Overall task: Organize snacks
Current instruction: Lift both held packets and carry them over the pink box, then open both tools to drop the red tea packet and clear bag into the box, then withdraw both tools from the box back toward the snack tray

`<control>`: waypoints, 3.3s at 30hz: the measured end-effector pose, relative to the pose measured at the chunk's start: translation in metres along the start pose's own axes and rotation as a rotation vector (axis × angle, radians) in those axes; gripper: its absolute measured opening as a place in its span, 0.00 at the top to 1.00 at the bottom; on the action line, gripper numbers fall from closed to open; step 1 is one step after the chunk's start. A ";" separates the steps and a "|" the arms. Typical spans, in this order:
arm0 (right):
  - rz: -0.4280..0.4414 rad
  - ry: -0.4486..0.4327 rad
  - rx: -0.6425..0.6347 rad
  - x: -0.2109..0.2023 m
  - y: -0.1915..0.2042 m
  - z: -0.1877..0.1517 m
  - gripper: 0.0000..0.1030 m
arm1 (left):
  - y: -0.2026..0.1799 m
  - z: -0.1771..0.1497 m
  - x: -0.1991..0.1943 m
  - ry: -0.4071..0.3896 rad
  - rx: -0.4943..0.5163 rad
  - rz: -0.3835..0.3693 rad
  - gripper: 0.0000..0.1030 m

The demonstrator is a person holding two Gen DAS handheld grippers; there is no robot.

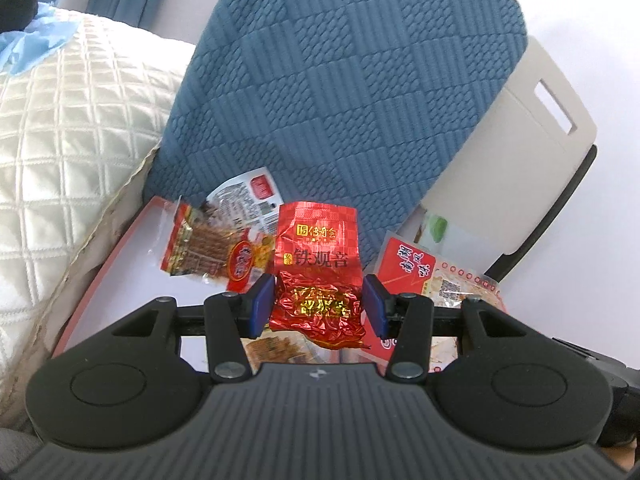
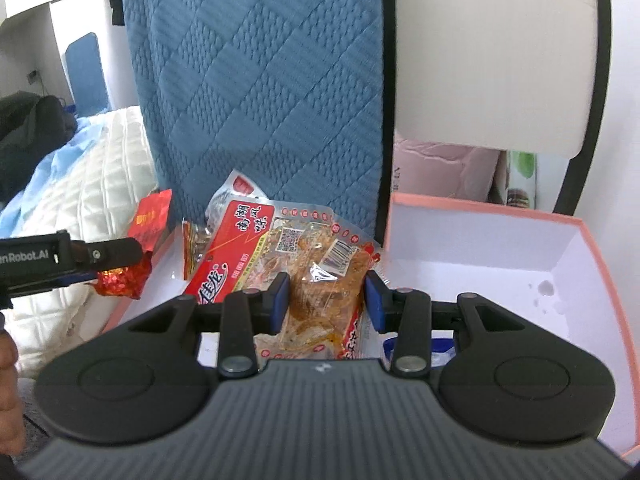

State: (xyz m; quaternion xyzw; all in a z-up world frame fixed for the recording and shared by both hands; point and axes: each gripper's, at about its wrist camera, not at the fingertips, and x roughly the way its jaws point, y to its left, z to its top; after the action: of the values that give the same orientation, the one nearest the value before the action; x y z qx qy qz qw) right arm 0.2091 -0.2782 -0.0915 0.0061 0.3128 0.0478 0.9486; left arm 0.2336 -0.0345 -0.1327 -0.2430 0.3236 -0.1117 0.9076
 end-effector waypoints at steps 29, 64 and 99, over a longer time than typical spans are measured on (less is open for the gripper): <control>-0.079 -0.037 0.051 -0.065 -0.125 0.012 0.59 | -0.166 -0.024 0.028 0.051 0.107 -0.117 0.48; -0.149 0.242 0.240 0.045 -0.255 -0.082 0.40 | -0.219 -0.113 0.171 0.358 0.196 -0.074 0.39; -0.108 -0.038 0.195 -0.079 -0.169 -0.028 0.29 | -0.179 -0.051 -0.016 -0.031 0.293 -0.110 0.30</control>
State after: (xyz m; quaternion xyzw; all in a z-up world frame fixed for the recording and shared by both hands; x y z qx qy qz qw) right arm 0.1440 -0.4543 -0.0747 0.0825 0.2976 -0.0341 0.9505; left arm 0.1806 -0.2004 -0.0663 -0.1270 0.2758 -0.2038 0.9307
